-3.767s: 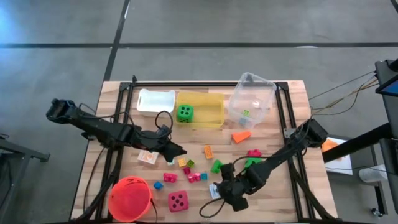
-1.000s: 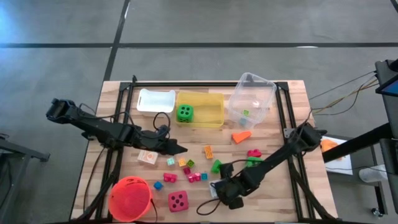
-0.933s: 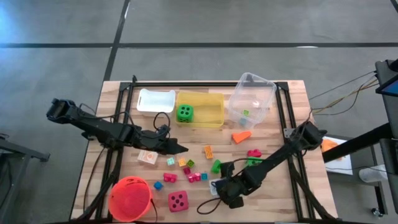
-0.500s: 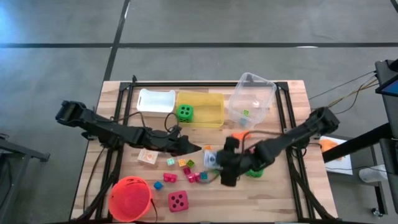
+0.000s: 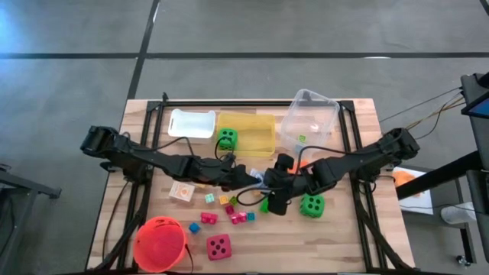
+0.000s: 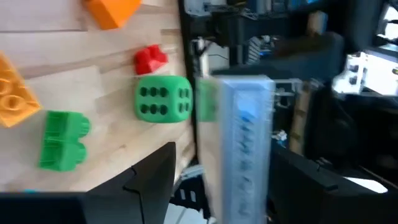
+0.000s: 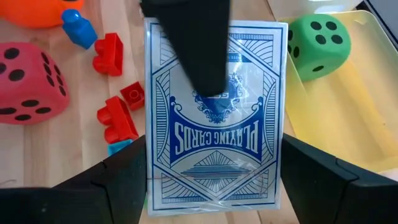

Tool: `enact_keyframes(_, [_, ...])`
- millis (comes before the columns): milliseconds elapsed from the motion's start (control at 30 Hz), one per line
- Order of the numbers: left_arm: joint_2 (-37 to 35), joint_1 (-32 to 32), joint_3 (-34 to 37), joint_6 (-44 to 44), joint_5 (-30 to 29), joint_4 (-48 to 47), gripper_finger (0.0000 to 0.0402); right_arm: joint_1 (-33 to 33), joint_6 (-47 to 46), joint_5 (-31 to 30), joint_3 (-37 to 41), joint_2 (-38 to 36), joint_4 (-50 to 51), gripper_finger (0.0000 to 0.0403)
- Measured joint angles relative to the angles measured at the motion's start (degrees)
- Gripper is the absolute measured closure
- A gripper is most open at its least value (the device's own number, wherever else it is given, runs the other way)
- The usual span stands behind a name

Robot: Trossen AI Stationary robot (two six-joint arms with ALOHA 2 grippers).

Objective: Pick & Place Toys
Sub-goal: Put the blue deck of cards into the white bin

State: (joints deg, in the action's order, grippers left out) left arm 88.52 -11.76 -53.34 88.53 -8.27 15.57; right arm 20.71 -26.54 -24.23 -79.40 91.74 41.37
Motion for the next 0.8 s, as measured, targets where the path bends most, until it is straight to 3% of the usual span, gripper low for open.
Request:
enact_keyframes(167, [0.6, 0.5, 0.0, 0.0, 0.4, 0.2, 0.0228, 0.0, 0.2, 0.0, 0.0, 0.2, -0.1, 0.0112])
enact_keyframes(367, [0.6, 0.7, -0.1, -3.8, 0.5, 1.3, 0.0350, 0.0, 1.3, -0.4, 0.0, 0.1, 0.1, 0.0112])
enact_keyframes(533, [0.5, 0.7, -0.1, -6.2, 0.6, 2.3, 0.0351, 0.0, 1.5, -0.8, -0.6, -0.1, 0.7, 0.0103])
enact_keyframes(667, [0.5, 0.7, 0.0, -8.1, 1.0, 2.4, 0.0351, 0.0, 0.8, -0.2, -2.0, -0.2, -1.0, 0.0025])
enact_keyframes(800, [-0.2, 1.0, 0.0, -8.3, 0.8, 1.4, 0.0351, 0.0, 1.4, -0.2, -3.7, -0.3, -0.2, 0.0046])
